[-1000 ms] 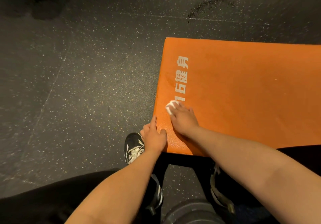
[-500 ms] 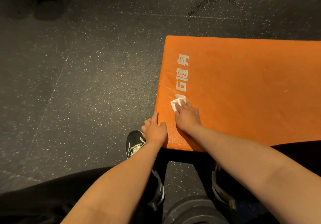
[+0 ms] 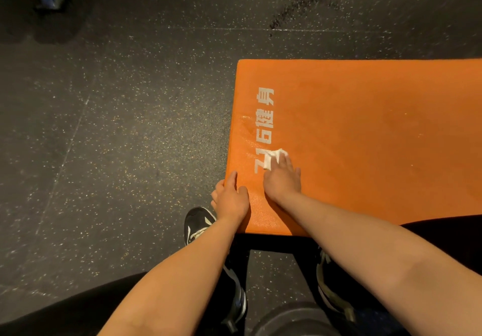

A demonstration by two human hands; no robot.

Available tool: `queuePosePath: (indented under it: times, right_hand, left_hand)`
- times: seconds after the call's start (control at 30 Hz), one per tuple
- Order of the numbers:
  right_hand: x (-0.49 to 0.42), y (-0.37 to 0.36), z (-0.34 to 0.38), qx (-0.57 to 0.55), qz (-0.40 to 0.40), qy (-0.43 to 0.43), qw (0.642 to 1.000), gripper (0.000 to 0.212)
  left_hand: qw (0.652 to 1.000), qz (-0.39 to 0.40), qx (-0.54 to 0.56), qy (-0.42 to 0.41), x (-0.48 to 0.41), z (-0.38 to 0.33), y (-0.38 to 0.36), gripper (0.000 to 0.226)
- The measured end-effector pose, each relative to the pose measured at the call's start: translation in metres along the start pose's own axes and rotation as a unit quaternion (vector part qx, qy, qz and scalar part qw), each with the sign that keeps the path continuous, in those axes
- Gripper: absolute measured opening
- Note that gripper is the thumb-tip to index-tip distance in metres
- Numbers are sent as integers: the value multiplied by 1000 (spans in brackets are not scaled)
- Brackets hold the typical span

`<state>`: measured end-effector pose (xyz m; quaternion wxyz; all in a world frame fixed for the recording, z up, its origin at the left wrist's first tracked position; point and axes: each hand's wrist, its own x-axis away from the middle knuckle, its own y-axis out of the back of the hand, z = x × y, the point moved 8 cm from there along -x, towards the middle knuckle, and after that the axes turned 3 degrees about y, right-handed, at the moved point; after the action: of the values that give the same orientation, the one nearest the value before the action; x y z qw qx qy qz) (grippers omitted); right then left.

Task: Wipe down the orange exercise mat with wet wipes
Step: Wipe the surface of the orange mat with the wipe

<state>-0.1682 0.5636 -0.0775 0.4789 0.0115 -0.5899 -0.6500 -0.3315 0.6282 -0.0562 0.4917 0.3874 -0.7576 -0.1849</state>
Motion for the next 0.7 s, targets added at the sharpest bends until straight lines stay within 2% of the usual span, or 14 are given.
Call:
queuePosePath:
  times: [0.2,0.27,0.37,0.43,0.5,0.6,0.7]
  right_hand:
    - [14,-14,54,31,64,211,975,51]
    - [3,-8,44,52,48,202,977,52]
    - [-14,9,9,41,11,71,997,54]
    - [-16,11,5,17,4,18,1000,55]
    - [-14,6,26,-14,14,47,999,53]
    - [-10,0,58,-35,35,140,989,48]
    - [-17,9,54,11,24,161,987,48]
  left_hand:
    - [1000,13,4,-2,-10,-9,-3,53]
    - [1000,20,-11,-4,-15,-10,0,54]
    - [999,24,-43,1,-24,-13,4,56]
    - [998,18,-51,10,-27,-16,4,56]
    - [999,7,-52,12,-28,-20,5,54]
    - [999,5,-40,7,-32,-23,6,51]
    - [999,15,-49,-6,-37,-27,7,53]
